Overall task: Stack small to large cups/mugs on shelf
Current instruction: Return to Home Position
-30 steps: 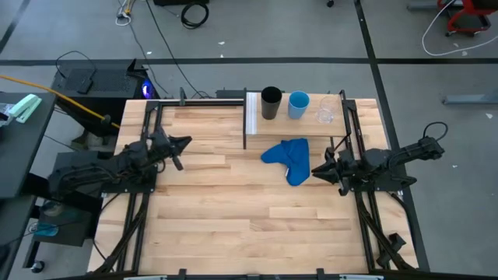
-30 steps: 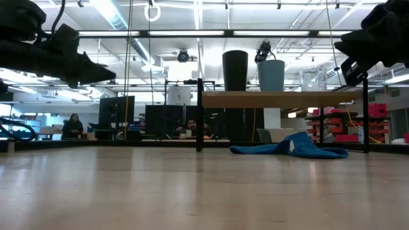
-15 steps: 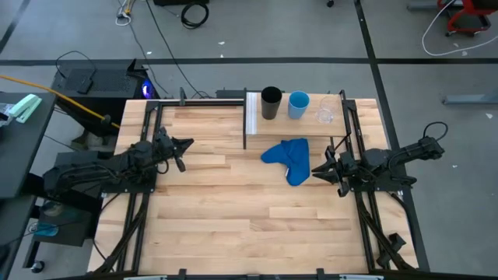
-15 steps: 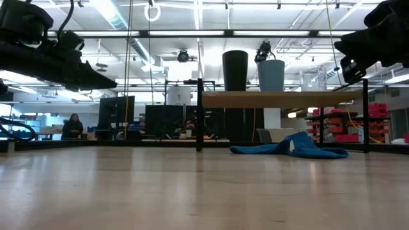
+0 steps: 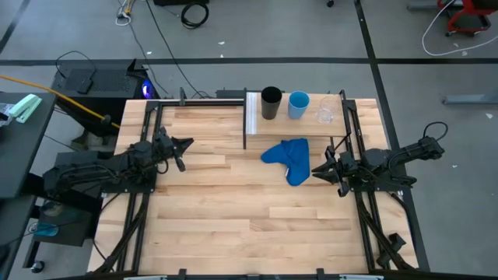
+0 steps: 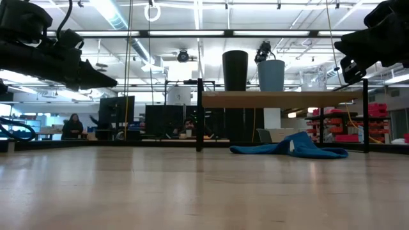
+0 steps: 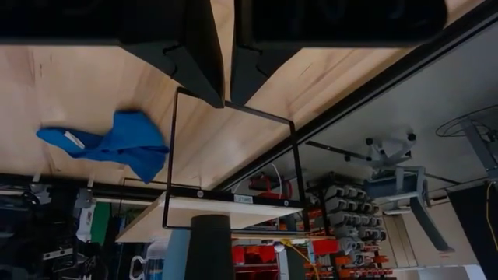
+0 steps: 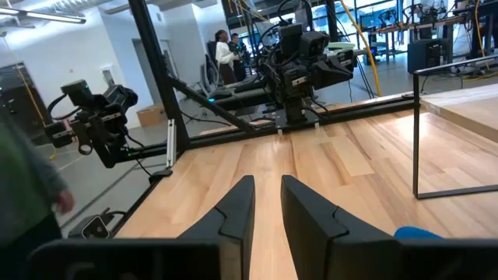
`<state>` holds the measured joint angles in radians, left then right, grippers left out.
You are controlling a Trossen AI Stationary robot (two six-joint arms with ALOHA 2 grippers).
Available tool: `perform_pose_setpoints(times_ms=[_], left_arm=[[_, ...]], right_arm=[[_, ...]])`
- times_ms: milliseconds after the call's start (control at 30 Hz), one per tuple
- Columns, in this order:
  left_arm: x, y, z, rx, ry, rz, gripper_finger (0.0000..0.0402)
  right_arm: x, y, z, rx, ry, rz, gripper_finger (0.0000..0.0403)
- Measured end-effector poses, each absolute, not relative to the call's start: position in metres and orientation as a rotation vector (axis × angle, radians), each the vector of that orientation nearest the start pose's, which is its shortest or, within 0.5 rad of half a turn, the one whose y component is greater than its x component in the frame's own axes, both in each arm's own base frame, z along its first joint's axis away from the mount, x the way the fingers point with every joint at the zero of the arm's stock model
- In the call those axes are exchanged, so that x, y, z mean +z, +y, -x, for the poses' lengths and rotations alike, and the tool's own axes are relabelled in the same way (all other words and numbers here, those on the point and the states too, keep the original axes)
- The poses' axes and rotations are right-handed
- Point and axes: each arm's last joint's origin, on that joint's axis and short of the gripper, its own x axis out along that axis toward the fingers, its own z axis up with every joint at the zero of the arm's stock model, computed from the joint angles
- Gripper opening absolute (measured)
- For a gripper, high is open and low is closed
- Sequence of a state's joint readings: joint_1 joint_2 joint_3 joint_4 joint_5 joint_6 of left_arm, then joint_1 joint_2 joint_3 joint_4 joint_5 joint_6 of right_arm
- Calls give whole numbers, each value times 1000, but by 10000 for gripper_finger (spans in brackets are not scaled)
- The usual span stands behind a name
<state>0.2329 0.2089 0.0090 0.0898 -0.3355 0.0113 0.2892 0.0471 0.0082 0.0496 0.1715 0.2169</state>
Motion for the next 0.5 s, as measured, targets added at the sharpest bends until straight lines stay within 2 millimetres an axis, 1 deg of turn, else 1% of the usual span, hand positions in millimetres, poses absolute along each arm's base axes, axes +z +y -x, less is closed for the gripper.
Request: perform_pose_setpoints(times_ms=[333, 500], left_arm=[[158, 34, -103, 564, 110, -16, 40], [158, 34, -103, 564, 109, -16, 36]], right_arm=[[167, 24, -97, 119, 3, -219, 73], [167, 24, -97, 119, 3, -219, 73]])
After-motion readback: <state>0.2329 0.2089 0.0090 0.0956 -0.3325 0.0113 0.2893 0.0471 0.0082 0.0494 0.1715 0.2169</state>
